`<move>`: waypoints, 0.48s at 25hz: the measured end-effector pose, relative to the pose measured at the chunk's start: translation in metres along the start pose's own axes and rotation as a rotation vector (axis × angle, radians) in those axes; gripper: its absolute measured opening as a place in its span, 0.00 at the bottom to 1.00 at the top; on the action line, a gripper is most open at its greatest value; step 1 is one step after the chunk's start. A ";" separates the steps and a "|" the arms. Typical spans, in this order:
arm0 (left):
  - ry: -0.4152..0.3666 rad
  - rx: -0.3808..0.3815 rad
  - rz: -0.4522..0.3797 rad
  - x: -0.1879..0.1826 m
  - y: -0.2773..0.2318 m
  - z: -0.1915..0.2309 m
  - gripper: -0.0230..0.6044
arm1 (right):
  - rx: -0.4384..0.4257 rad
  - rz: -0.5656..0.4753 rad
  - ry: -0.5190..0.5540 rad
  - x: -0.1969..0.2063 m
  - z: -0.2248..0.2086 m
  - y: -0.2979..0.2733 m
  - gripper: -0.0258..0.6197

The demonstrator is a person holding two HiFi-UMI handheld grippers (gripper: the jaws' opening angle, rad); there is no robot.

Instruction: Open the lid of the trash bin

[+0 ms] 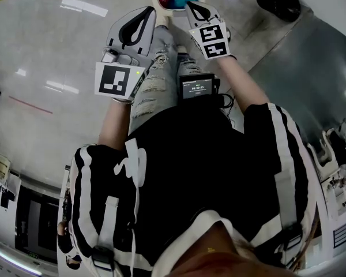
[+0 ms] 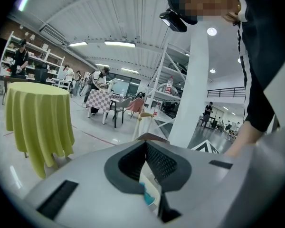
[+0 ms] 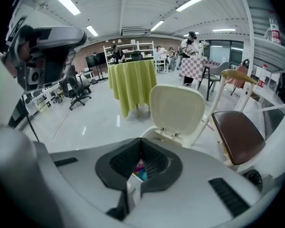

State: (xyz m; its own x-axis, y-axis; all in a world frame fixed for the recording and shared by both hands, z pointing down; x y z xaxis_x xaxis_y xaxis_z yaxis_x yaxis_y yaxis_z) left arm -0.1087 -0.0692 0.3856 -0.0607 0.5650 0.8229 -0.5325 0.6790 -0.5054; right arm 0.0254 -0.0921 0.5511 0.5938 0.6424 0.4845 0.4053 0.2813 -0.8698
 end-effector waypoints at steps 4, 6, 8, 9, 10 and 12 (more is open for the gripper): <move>-0.017 -0.004 -0.007 -0.010 0.005 -0.002 0.05 | 0.012 -0.039 -0.008 -0.012 -0.003 0.016 0.05; -0.022 0.000 -0.011 -0.016 0.007 -0.005 0.05 | 0.017 -0.055 -0.011 -0.018 -0.004 0.026 0.05; -0.024 0.000 -0.014 -0.021 0.011 -0.008 0.05 | 0.023 -0.065 -0.009 -0.023 -0.005 0.034 0.05; -0.025 -0.001 -0.013 -0.023 0.012 -0.009 0.05 | 0.026 -0.069 -0.009 -0.025 -0.006 0.037 0.05; -0.025 -0.001 -0.012 -0.025 0.013 -0.009 0.05 | 0.029 -0.073 -0.010 -0.027 -0.006 0.040 0.05; -0.027 -0.002 -0.009 -0.029 0.015 -0.011 0.05 | 0.034 -0.083 -0.016 -0.030 -0.008 0.047 0.05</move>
State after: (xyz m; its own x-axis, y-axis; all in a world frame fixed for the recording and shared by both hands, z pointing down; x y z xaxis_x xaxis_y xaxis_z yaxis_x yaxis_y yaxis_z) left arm -0.1057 -0.0698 0.3510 -0.0785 0.5457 0.8343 -0.5311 0.6853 -0.4982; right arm 0.0324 -0.1040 0.4962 0.5480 0.6272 0.5535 0.4289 0.3575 -0.8296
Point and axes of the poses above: the fingertips, and each gripper's own axes: y backward along the fingers, z to its left, x out of its underside, the point moved 4 cm from there along y, backward along the fingers, and after that the axes turned 14 degrees about z, right-handed, at the moved point
